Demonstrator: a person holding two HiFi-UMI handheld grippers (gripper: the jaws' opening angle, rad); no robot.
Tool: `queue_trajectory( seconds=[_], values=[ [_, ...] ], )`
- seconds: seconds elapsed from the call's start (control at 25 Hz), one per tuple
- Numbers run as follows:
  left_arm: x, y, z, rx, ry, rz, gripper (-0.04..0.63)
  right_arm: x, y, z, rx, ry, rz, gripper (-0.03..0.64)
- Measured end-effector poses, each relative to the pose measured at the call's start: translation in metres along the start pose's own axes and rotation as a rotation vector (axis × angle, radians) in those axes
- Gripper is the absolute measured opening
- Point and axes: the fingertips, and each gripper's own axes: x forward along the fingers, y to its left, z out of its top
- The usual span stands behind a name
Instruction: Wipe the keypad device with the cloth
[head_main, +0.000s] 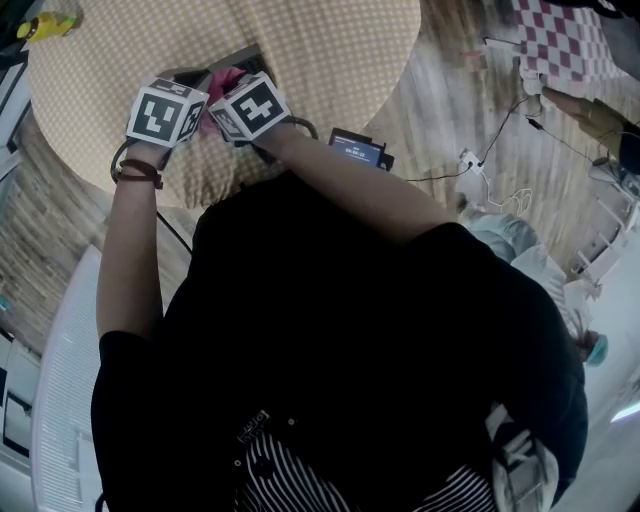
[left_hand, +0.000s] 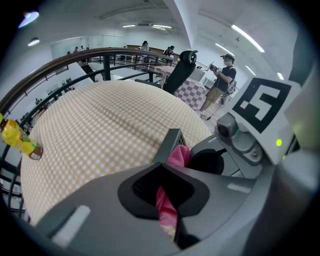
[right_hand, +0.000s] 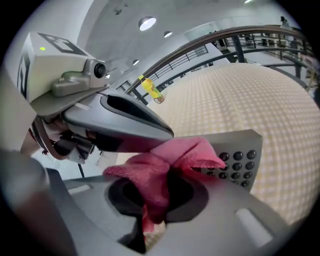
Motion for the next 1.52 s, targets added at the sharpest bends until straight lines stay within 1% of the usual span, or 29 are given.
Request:
queue_trajectory(
  seconds=[0.08,0.2,0.32,0.44,0.52,0.6,0.72,0.84,1.0,1.12,1.2,1.24,1.36,1.44,1.52],
  values=[
    [-0.001,0.001,0.0,0.004,0.001,0.0,0.006,0.003,0.0,-0.005,0.0,0.017,-0.002,0.063],
    [-0.003,0.003,-0.001,0.003,0.002,0.0,0.006,0.011,-0.001,-0.019,0.062,0.044,0.016,0.063],
    [-0.003,0.002,-0.002,-0.001,0.002,-0.004,0.006,0.019,-0.005,-0.043,0.114,0.094,0.027,0.063],
    [-0.001,0.002,-0.001,-0.005,0.001,-0.005,0.006,0.026,-0.012,-0.061,0.101,0.142,0.017,0.063],
    [-0.001,0.002,-0.001,-0.006,0.0,-0.002,0.006,0.027,-0.013,-0.065,0.11,0.16,0.01,0.063],
    [-0.003,0.002,-0.002,-0.005,-0.001,0.0,0.006,0.026,-0.009,-0.061,0.13,0.155,0.006,0.063],
    [-0.004,0.002,-0.003,-0.003,-0.002,-0.001,0.006,0.019,-0.002,-0.039,0.153,0.087,0.027,0.063],
    [-0.004,0.003,-0.004,-0.007,-0.006,0.002,0.006,0.012,0.004,-0.014,0.13,0.031,0.044,0.063],
    [-0.004,0.003,-0.003,-0.013,-0.012,0.002,0.006,0.009,0.005,-0.009,0.138,0.049,0.051,0.063],
    [-0.005,0.005,-0.004,-0.02,-0.018,0.005,0.007,0.014,0.004,-0.017,0.106,0.074,0.042,0.063],
    [-0.006,0.005,-0.006,-0.022,-0.022,0.026,0.006,0.021,0.002,-0.036,0.086,0.112,0.023,0.063],
    [-0.007,0.005,-0.007,-0.019,-0.026,0.049,0.006,0.025,-0.001,-0.048,0.079,0.136,0.01,0.063],
    [-0.008,0.002,-0.006,0.002,-0.07,0.164,0.006,0.032,-0.007,-0.075,0.05,0.193,-0.033,0.063],
    [-0.009,0.004,-0.005,-0.016,-0.122,0.227,0.006,0.034,-0.008,-0.078,0.052,0.204,-0.042,0.063],
    [-0.011,0.005,-0.005,-0.04,-0.165,0.261,0.006,0.032,-0.008,-0.074,0.046,0.193,-0.039,0.063]
  ],
)
